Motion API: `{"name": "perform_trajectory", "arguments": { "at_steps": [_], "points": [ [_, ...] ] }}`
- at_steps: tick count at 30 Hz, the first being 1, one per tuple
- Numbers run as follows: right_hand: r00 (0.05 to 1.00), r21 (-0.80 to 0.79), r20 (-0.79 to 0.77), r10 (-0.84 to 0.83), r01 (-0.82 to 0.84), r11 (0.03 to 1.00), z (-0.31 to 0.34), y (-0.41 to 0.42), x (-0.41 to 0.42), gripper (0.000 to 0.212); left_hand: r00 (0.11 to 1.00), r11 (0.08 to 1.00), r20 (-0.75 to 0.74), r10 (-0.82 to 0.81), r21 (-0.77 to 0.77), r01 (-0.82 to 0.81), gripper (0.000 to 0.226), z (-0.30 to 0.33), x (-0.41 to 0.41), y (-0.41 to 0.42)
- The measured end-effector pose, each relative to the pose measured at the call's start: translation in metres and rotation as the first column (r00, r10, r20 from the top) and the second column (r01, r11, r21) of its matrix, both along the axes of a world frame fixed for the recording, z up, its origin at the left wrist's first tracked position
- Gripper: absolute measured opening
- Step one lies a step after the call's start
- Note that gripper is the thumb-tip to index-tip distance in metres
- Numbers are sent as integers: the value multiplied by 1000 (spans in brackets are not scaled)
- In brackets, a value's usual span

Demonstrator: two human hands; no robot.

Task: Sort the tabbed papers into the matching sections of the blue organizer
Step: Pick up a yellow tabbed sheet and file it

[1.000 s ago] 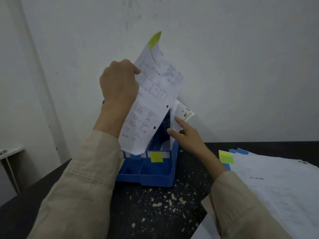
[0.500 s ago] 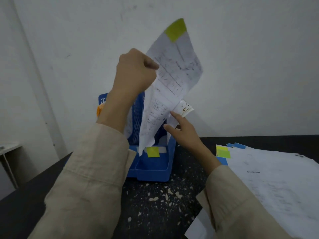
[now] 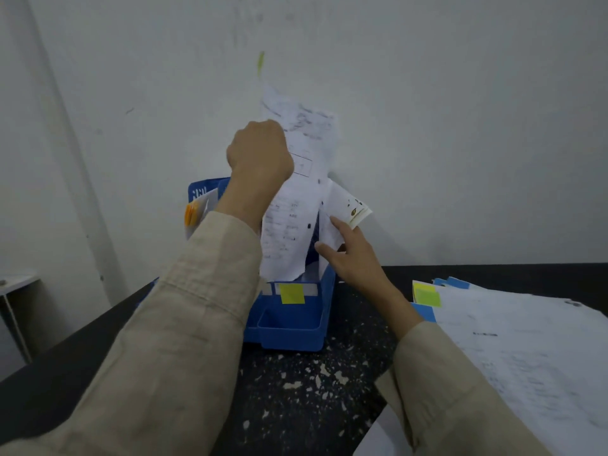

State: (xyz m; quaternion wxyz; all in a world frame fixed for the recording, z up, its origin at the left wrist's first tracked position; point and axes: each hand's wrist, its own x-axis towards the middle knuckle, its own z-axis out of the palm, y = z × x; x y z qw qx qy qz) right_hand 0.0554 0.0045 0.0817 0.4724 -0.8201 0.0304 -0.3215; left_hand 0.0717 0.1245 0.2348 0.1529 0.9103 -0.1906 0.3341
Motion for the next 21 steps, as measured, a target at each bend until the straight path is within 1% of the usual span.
{"name": "perform_trajectory", "arguments": {
  "at_steps": [3,5,7,9,11,14,16,21],
  "points": [
    [1000,17,-1,-3,3,1000,0,1,0,63,998,999,-34,43,-26,-44,27,8,6,7],
    [1000,42,-1,8,-8,999,0,1,0,63,999,998,-43,30,-51,-32,28,10,10,9],
    [1000,51,7,21,-22,998,0,1,-1,63,998,995,-44,-54,-82,50,25,7,14,7],
    [1000,35,10,19,-20,999,0,1,-1,62,981,977,-58,-186,-120,178,27,2,19,2],
    [1000,29,4,11,-11,1000,0,0,-1,62,950,944,-60,-306,-151,294,37,-7,25,-5],
    [1000,17,11,7,-7,1000,0,-2,0,61,897,884,-42,-441,-192,426,60,-30,37,-16],
    [1000,1,3,-3,3,1000,1,-3,0,60,856,848,-54,-514,-182,498,66,-51,47,-23],
    [1000,5,6,-22,22,1000,2,-5,1,60,783,807,-204,-588,-85,584,67,-106,61,-31]
  ]
}}
